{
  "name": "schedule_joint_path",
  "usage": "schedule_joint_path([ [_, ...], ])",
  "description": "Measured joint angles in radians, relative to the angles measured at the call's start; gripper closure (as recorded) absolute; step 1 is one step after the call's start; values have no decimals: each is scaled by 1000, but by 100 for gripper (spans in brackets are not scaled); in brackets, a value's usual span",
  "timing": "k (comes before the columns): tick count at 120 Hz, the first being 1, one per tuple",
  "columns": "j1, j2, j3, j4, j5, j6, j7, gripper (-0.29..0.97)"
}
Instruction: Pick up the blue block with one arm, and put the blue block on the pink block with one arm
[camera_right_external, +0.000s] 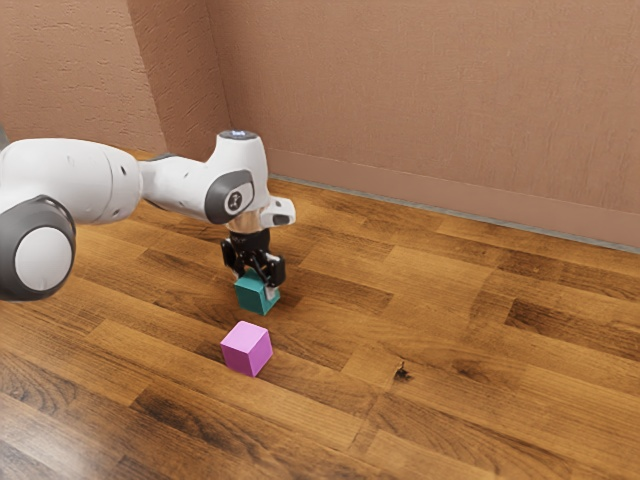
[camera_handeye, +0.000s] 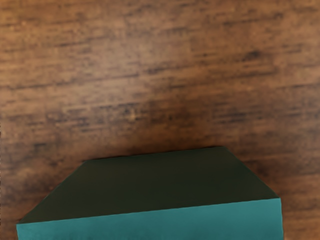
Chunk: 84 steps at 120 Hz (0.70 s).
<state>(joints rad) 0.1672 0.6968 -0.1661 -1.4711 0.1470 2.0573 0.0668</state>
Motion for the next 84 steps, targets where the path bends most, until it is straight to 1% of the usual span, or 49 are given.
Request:
schedule_joint_path([
  [17, 0, 0, 9, 1, -6, 5, -5, 25],
  [30, 0, 0, 18, 2, -11, 11, -18, 29],
  [42, 0, -3, 21, 2, -11, 13, -33, 31],
  [50, 0, -31, 20, -3, -9, 6, -45, 32],
  [56, 0, -77, 19, -45, -8, 3, -56, 32],
  [66, 0, -235, 12, -254, -8, 47, -79, 31],
  [75, 1, -362, -23, -389, -4, 82, -105, 31],
  [84, -1, -460, -54, -475, 1, 107, -135, 32],
])
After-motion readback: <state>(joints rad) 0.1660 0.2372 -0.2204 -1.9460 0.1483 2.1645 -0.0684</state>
